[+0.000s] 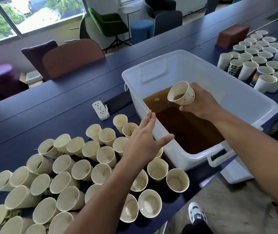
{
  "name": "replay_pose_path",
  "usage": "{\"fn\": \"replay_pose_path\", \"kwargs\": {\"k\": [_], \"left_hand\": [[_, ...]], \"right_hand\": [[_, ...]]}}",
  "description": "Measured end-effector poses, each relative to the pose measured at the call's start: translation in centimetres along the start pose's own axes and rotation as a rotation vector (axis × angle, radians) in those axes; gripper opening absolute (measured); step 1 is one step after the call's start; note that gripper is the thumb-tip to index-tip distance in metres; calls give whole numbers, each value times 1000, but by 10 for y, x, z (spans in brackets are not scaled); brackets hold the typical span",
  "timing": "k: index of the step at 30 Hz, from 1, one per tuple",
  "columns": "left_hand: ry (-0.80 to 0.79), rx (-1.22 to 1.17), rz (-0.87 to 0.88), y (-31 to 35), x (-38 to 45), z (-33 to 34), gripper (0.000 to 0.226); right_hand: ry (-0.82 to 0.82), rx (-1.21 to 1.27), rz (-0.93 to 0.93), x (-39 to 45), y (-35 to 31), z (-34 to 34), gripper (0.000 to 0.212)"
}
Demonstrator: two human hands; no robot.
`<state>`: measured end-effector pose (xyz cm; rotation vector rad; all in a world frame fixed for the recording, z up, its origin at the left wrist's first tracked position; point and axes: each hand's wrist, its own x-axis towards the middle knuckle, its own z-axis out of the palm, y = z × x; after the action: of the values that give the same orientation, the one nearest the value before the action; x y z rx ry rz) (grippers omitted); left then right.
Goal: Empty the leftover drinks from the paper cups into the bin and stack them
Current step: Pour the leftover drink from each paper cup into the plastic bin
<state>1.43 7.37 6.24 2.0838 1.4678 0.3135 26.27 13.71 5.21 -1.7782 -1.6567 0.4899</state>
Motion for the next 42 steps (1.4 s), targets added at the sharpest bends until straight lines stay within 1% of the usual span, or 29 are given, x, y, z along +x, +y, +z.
{"fn": "replay_pose_path", "kwargs": {"k": [5,12,18,22,42], "left_hand": [[0,24,-10,2,0,-1,98],[0,51,-13,3,-1,-1,98],[-2,58,-14,3,0,-1,98],[-2,58,-12,3,-1,-1,98],[-4,88,-29,4,1,0,99]], "right_hand": [[-10,-54,-18,-1,0,-1,60],[20,-135,-41,-3,-4,1,63],[48,-148,-51,-6,-12,1,71],[77,-155,-46,-7,-15,0,70],[90,-301,-92,-5,-12,5,63]]}}
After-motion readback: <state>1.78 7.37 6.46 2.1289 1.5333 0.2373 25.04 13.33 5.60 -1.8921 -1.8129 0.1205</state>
